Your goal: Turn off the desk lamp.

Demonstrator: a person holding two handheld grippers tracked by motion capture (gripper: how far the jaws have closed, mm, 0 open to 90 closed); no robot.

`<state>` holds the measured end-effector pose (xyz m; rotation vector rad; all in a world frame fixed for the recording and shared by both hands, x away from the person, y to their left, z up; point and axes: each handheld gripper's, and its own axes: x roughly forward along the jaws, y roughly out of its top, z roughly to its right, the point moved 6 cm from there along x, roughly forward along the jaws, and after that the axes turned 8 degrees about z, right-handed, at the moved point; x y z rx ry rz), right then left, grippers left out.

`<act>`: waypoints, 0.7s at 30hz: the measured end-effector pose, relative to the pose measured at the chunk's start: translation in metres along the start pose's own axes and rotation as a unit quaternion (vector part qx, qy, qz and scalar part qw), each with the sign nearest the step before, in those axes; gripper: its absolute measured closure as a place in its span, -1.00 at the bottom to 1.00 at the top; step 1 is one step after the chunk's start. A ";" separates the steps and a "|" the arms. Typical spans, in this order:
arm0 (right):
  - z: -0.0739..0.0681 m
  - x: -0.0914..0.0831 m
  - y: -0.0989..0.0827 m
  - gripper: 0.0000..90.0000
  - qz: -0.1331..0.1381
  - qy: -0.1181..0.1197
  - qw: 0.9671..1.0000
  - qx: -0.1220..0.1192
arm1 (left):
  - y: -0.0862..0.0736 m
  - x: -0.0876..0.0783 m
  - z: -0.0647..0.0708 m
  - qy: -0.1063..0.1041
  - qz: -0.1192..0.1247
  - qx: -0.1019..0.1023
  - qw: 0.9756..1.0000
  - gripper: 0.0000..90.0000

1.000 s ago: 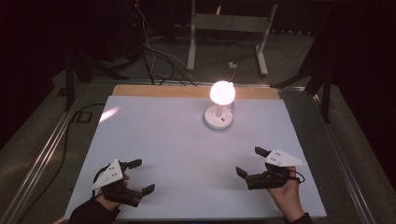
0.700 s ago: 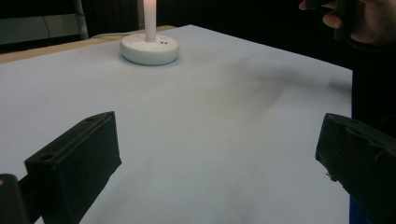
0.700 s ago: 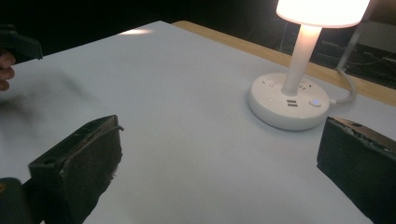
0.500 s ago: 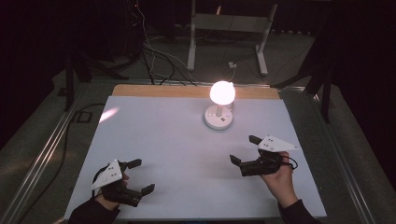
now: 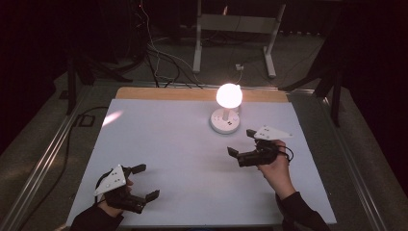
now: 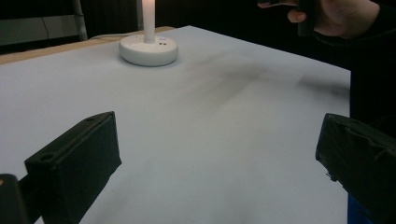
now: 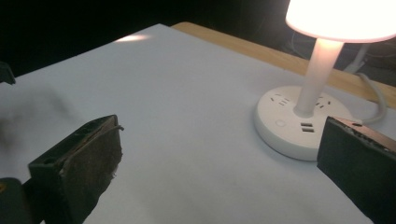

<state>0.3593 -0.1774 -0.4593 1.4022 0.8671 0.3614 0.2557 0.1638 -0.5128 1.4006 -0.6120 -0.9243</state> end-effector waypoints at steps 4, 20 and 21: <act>0.002 0.010 0.001 -1.00 -0.004 0.000 1.000 0.006 | 0.000 0.000 0.000 0.000 0.000 -0.001 1.000 -0.99; 0.020 0.056 0.002 -1.00 -0.008 -0.028 0.999 0.036 | 0.000 0.000 0.000 -0.001 0.000 -0.003 1.000 -0.99; 0.020 0.058 0.001 -1.00 -0.012 -0.030 0.999 0.035 | 0.000 0.000 0.000 0.000 0.000 -0.002 1.000 -0.99</act>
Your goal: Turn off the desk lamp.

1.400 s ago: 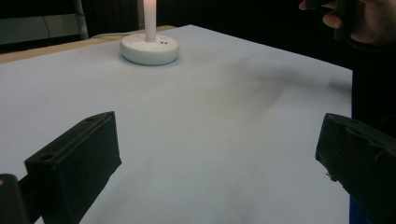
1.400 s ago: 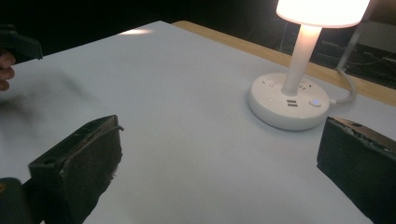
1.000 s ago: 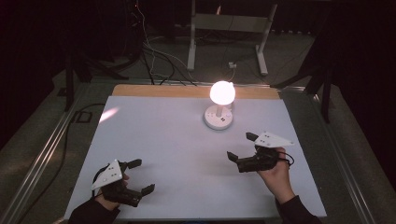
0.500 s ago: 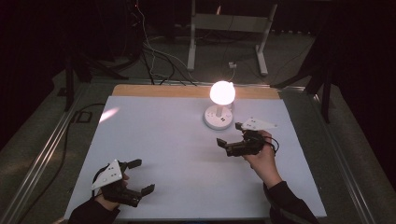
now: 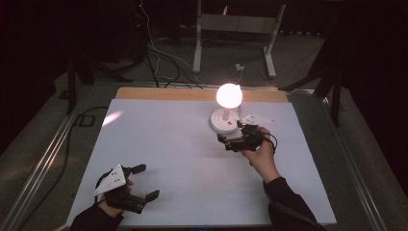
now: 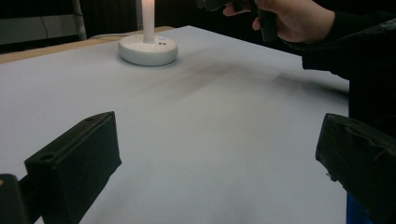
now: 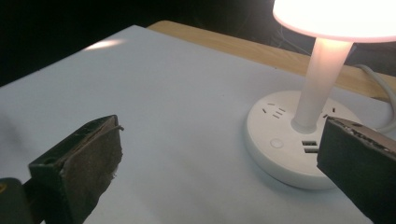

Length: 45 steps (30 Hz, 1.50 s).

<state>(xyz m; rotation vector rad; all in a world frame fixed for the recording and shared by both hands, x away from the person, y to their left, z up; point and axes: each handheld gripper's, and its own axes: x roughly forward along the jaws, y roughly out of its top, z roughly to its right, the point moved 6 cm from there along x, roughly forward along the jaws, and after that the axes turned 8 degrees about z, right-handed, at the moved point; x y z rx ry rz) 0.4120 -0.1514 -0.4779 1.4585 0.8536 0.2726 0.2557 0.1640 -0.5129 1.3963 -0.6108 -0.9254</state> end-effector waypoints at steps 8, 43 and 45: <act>0.009 0.018 -0.007 -0.88 -0.015 -0.016 1.000 -0.003 | 0.000 0.000 0.000 -0.001 0.001 -0.001 1.000 -0.99; 0.039 0.061 -0.022 1.00 -0.061 -0.124 0.990 -0.035 | 0.001 -0.001 -0.001 -0.001 0.002 -0.003 1.000 -0.99; 0.039 0.064 -0.023 1.00 -0.065 -0.126 0.989 -0.035 | 0.001 -0.001 -0.001 -0.001 0.003 -0.005 1.000 -0.99</act>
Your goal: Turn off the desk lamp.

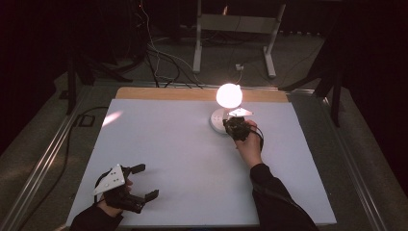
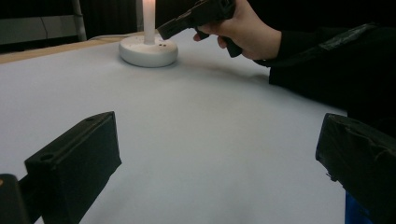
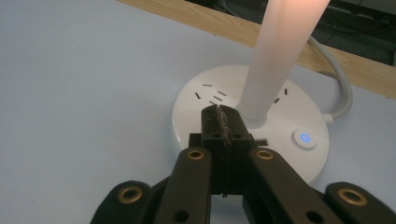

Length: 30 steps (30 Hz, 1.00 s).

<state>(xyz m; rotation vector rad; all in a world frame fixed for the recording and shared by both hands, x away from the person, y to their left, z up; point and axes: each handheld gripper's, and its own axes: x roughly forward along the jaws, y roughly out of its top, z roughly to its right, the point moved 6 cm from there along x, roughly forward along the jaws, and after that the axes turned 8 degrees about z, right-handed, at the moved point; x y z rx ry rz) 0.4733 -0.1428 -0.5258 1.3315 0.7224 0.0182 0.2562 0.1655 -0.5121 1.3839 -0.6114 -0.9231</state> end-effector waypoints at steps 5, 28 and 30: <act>0.000 0.005 -0.001 1.00 -0.006 -0.005 1.000 0.003 | 0.000 0.000 0.000 0.000 0.000 0.001 1.000 -0.99; 0.001 0.017 -0.009 1.00 -0.025 -0.008 1.000 0.003 | 0.000 0.000 0.000 -0.001 0.000 0.001 1.000 -0.99; 0.001 0.017 -0.009 1.00 -0.026 -0.008 1.000 0.003 | 0.000 0.000 0.000 -0.001 0.000 0.000 1.000 -0.99</act>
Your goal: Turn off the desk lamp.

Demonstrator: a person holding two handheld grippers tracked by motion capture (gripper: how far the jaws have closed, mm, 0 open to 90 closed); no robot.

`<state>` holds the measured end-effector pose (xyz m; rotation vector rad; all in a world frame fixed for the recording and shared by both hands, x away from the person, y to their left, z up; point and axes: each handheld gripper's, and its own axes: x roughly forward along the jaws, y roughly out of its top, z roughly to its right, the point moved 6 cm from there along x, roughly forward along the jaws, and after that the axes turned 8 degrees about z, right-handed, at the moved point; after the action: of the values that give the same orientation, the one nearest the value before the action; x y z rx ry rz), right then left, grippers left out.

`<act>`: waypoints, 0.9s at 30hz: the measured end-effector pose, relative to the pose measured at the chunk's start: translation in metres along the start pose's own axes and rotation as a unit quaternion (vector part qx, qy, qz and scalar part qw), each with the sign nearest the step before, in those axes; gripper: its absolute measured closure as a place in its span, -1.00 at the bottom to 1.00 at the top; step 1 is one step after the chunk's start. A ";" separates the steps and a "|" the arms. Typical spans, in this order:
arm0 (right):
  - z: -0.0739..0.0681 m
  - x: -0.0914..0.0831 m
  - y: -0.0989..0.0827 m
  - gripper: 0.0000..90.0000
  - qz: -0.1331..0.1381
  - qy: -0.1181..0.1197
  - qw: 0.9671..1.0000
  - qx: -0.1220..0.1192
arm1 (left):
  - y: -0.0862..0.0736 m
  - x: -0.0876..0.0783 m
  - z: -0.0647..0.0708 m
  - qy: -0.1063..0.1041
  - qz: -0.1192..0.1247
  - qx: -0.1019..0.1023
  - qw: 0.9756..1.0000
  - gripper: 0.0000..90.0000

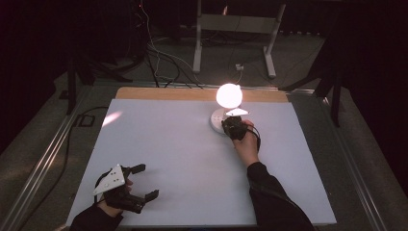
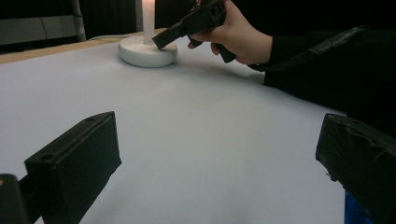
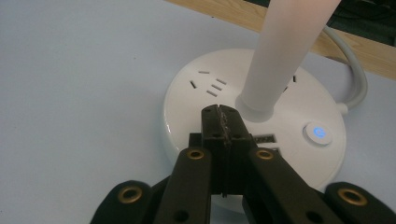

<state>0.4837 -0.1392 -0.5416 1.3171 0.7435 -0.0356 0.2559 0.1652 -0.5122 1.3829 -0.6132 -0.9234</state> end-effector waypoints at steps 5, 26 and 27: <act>0.000 -0.001 -0.001 1.00 0.001 -0.003 1.000 -0.004 | 0.000 0.000 0.000 -0.001 0.000 0.001 1.000 -0.99; 0.001 -0.007 0.012 1.00 0.001 0.000 1.000 0.005 | 0.000 0.000 0.000 0.000 0.001 0.001 1.000 -0.99; 0.001 -0.007 0.012 1.00 0.001 0.000 1.000 0.005 | 0.000 0.000 0.000 0.000 0.001 0.001 1.000 -0.99</act>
<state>0.4841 -0.1389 -0.5279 1.3268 0.7431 -0.0379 0.2560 0.1654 -0.5118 1.3840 -0.6155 -0.9216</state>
